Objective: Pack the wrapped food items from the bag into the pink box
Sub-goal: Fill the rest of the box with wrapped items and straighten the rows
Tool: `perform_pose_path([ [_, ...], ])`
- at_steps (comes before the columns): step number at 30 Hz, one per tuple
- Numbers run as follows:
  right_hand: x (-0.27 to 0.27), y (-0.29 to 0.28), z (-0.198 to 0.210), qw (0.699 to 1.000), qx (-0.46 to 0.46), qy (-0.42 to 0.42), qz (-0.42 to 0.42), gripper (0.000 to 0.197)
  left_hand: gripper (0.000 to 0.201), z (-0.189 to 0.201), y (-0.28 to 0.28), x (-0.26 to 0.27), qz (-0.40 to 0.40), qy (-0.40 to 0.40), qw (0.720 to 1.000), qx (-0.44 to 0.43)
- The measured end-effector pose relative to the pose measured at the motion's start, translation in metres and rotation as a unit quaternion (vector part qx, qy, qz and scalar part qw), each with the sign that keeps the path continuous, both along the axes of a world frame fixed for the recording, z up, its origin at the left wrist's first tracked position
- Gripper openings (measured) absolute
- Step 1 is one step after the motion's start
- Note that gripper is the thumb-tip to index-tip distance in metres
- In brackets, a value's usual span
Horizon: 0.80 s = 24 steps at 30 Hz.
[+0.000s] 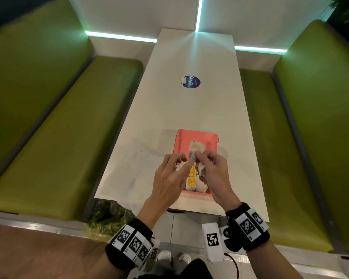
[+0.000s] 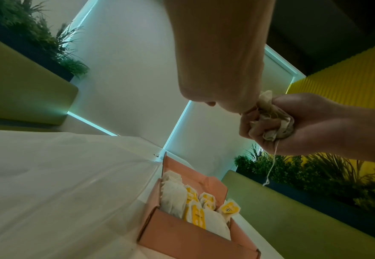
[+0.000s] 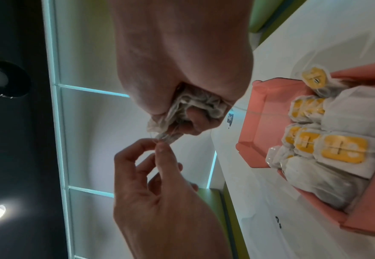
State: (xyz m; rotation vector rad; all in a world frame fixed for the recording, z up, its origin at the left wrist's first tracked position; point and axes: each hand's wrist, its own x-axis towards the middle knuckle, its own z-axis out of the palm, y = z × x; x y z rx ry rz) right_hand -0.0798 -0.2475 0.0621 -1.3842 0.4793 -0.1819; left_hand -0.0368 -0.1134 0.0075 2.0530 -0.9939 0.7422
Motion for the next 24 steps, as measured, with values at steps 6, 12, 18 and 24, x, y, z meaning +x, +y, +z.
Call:
perform_pose_path([
  [6, -0.002, 0.003, 0.001, 0.999, -0.015, -0.036, -0.028, 0.022, 0.024, -0.002, -0.004, -0.007, -0.023, 0.027, 0.999, -0.017],
  [12, -0.006, 0.003, 0.000, 0.998, 0.005, -0.057, -0.027, 0.023, 0.029, -0.018, -0.004, -0.015, -0.021, 0.225, 0.970, -0.092],
  [18, -0.008, -0.004, -0.007, 0.997, -0.033, -0.064, -0.018, 0.019, 0.023, 0.007, -0.002, -0.020, -0.096, 0.494, 0.815, -0.288],
  [24, -0.009, -0.012, -0.015, 0.981, -0.161, -0.092, -0.047, 0.015, 0.007, 0.033, -0.001, -0.010, -0.007, 0.411, 0.866, -0.286],
])
